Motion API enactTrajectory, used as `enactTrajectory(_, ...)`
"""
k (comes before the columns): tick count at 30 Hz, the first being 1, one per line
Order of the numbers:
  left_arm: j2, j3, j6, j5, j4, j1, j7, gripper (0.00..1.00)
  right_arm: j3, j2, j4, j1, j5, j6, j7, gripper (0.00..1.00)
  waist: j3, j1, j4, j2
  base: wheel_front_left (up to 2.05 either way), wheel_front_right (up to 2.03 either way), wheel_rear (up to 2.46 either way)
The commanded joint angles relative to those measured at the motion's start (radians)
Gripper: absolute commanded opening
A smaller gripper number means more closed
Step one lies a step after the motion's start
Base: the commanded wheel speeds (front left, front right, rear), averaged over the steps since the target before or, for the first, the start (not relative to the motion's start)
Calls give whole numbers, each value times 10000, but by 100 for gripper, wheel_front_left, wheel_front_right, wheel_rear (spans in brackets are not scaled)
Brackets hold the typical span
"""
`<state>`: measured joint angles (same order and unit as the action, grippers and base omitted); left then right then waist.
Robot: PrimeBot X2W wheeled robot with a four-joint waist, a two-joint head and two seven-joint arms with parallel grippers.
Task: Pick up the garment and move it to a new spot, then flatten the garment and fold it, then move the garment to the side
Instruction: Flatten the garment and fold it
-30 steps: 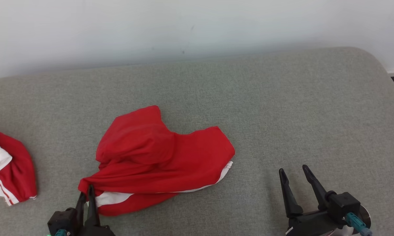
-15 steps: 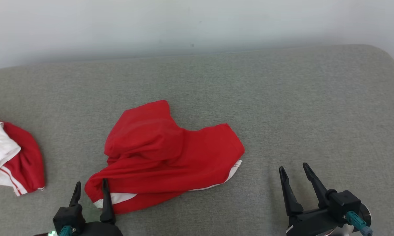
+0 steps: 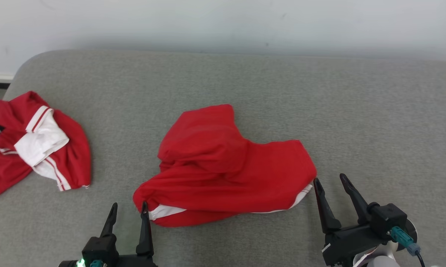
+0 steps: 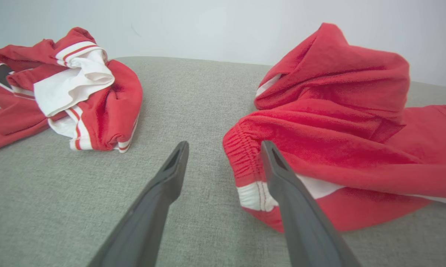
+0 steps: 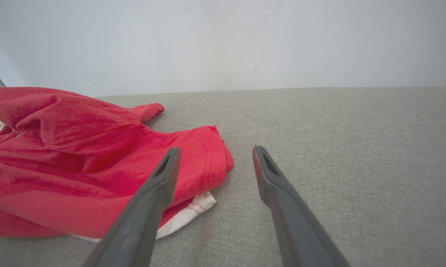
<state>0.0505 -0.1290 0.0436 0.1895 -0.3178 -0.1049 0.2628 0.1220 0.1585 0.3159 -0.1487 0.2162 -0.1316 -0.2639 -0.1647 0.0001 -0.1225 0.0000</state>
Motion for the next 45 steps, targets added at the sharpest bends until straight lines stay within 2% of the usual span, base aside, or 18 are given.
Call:
enactTrajectory(1,-3,-48,21,110,80,23,33,100,-26,36,168,-118,117,18,-6,100,-240,-1,-475,0,0,0,0)
enactTrajectory(7,-4,-177,68,174,256,37,33,100,-75,70,820,-454,281,18,-7,100,-421,-1,-826,0,0,0,0)
enactTrajectory(19,-3,-331,128,128,486,-59,33,100,49,44,1611,-789,620,18,-6,100,-584,-1,-964,0,0,0,0)
enactTrajectory(20,-3,-337,128,111,497,-71,31,100,68,48,1640,-798,637,18,-7,95,-590,-1,-962,0,0,0,0)
enactTrajectory(21,-5,-340,120,93,514,-85,32,100,85,53,1670,-824,686,18,-7,76,-598,-1,-959,0,0,0,0)
enactTrajectory(22,-3,-340,116,78,528,-99,32,100,106,56,1670,-862,723,18,-7,53,-604,-1,-954,0,0,0,0)
enactTrajectory(23,-3,-333,115,65,538,-108,32,100,120,58,1641,-901,765,18,-7,40,-607,-1,-943,0,0,0,0)
enactTrajectory(24,-5,-325,108,47,552,-117,32,100,135,70,1604,-934,804,18,-7,15,-609,-1,-929,0,0,0,0)
enactTrajectory(25,-3,-319,97,29,556,-112,31,100,127,77,1539,-949,851,18,-7,1,-599,-1,-912,0,0,0,0)
enactTrajectory(37,-3,-173,23,22,348,213,32,100,-421,5,677,-265,1318,18,-7,0,-45,-1,-310,0,0,0,0)
enactTrajectory(45,-3,-123,-83,37,243,141,32,100,-1197,-38,640,266,1354,18,-7,0,70,-1,-79,0,0,0,0)
